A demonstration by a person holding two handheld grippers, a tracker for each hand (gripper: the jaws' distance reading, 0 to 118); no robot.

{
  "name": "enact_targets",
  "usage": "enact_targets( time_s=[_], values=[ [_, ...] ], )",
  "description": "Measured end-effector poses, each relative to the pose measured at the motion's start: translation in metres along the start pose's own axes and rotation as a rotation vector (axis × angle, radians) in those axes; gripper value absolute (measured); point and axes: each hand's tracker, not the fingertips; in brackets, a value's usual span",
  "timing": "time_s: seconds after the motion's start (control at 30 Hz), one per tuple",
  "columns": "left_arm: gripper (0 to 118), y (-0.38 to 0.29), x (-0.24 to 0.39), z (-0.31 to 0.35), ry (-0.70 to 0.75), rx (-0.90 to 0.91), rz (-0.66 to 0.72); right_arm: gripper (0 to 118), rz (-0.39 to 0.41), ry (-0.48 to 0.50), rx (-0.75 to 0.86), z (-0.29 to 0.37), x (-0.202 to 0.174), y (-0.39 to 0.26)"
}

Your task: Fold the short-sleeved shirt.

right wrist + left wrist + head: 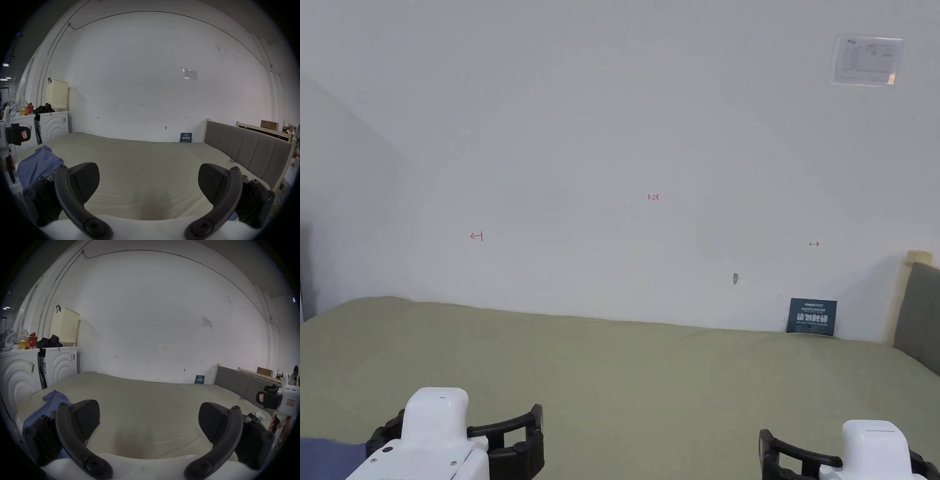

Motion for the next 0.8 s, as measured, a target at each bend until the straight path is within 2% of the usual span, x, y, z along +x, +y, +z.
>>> enact_targets(
  time_s=[0.13,0.63,0.8],
  values=[
    [118,0.001,-0.004,0.001,-0.025,-0.015,0.062,118,-0.012,0.007,0.009,0.004,0.001,0.001],
    [118,0.004,-0.002,-0.001,-0.016,-0.008,0.024,118,-0.002,-0.007,0.028,0.007,-0.002,0.01],
    [118,0.007,-0.001,-0.001,-0.012,-0.006,0.026,118,-0.032,-0.003,0.008,0.005,-0.001,0.009]
  ],
)
